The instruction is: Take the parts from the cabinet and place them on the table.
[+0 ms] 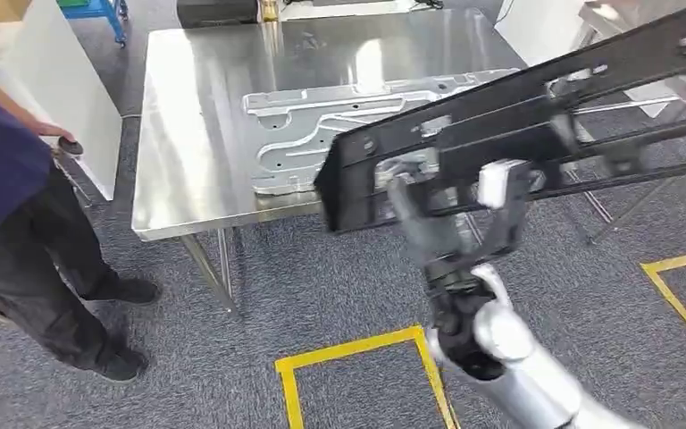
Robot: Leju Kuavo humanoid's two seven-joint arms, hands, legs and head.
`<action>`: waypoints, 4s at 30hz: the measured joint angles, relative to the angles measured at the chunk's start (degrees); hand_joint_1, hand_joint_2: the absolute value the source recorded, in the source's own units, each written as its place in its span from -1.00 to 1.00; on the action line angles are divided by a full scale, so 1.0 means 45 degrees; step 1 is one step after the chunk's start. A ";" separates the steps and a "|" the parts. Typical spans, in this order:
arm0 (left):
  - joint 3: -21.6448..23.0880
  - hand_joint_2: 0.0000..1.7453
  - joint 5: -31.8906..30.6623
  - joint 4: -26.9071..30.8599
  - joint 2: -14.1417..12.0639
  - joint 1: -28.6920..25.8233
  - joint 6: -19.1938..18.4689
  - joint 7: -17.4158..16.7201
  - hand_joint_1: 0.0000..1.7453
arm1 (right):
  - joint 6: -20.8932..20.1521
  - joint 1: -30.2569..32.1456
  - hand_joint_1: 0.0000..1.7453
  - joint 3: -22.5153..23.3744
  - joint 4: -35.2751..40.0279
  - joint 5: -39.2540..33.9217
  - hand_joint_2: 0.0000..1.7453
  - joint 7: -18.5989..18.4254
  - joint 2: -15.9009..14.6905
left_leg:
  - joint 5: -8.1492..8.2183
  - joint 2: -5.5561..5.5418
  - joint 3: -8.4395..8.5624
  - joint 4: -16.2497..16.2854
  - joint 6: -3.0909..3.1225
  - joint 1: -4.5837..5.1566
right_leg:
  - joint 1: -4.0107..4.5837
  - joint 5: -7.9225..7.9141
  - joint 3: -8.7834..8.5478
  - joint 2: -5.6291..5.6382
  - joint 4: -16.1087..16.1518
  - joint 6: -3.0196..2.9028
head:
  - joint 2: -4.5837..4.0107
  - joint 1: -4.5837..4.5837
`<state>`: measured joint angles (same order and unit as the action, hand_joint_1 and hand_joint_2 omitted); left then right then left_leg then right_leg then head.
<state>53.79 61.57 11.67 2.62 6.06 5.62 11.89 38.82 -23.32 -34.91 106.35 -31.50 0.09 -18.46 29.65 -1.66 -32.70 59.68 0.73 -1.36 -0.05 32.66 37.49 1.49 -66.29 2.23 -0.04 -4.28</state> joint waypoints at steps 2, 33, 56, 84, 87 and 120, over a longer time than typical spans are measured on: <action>0.0000 1.00 0.0039 -0.0005 0.0059 -0.0029 -0.0020 0.0063 -1.00 | 0.0053 -0.0009 1.00 0.0393 0.0301 0.0093 1.00 -0.0336 -0.0370 | 0.0072 0.0323 0.0028 0.0002 0.0059 0.0024 | -0.0028 0.0634 0.0816 -0.0249 -0.1512 0.0075 | 0.0000 -0.0044; -0.0015 1.00 0.0316 -0.0029 0.0369 0.0197 0.0092 0.0291 -1.00 | 0.0029 0.0083 1.00 0.2294 0.2395 0.1103 1.00 -0.1478 -0.2401 | 0.0533 0.0678 0.0935 -0.0547 -0.0117 0.0341 | -0.0081 -0.1262 -0.0896 -0.0498 0.1966 -0.0213 | 0.0000 0.0131; -0.0015 1.00 0.0355 -0.0024 0.0384 0.0325 0.0087 0.0355 -1.00 | -0.0044 -0.0392 1.00 0.1759 0.2289 0.1263 1.00 -0.1473 -0.2517 | 0.0907 0.0638 0.1826 -0.1052 -0.0441 0.0093 | -0.0470 -0.1729 -0.0472 -0.0586 0.2025 0.0357 | 0.0000 -0.0321; -0.0015 1.00 0.0345 -0.0029 0.0374 0.0332 0.0126 0.0384 -1.00 | -0.0170 -0.0363 1.00 0.1483 0.2133 0.1263 1.00 -0.1381 -0.2420 | 0.0248 0.0596 0.0501 -0.0261 0.0505 0.0606 | -0.0042 -0.1410 0.0188 -0.0263 0.0421 -0.0114 | 0.0000 -0.0088; -0.0019 1.00 0.0335 -0.0034 0.0422 0.0366 0.0150 0.0384 -1.00 | -0.0185 -0.0421 1.00 0.1468 0.2123 0.1263 1.00 -0.1376 -0.2396 | 0.0356 0.0726 0.0470 -0.0278 0.0432 0.0562 | 0.0203 -0.1654 -0.0378 -0.0303 0.1686 -0.0606 | 0.0000 0.0155; -0.0019 1.00 0.0311 -0.0005 0.0564 0.0317 0.0146 0.0393 -1.00 | -0.0326 -0.0365 1.00 0.1395 0.2002 0.1302 1.00 -0.1332 -0.2202 | 0.0914 0.0689 0.1095 -0.0115 0.0170 0.0442 | 0.0413 -0.1877 0.0166 -0.0228 0.1699 -0.1054 | 0.0000 -0.0161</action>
<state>53.70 62.97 11.65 5.16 7.48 6.27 13.66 37.35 -24.96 -28.63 115.36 -25.64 -5.90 -28.37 33.76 1.44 -27.77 59.16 1.49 0.63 1.81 24.21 38.24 0.47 -58.65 -2.52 -0.04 -5.01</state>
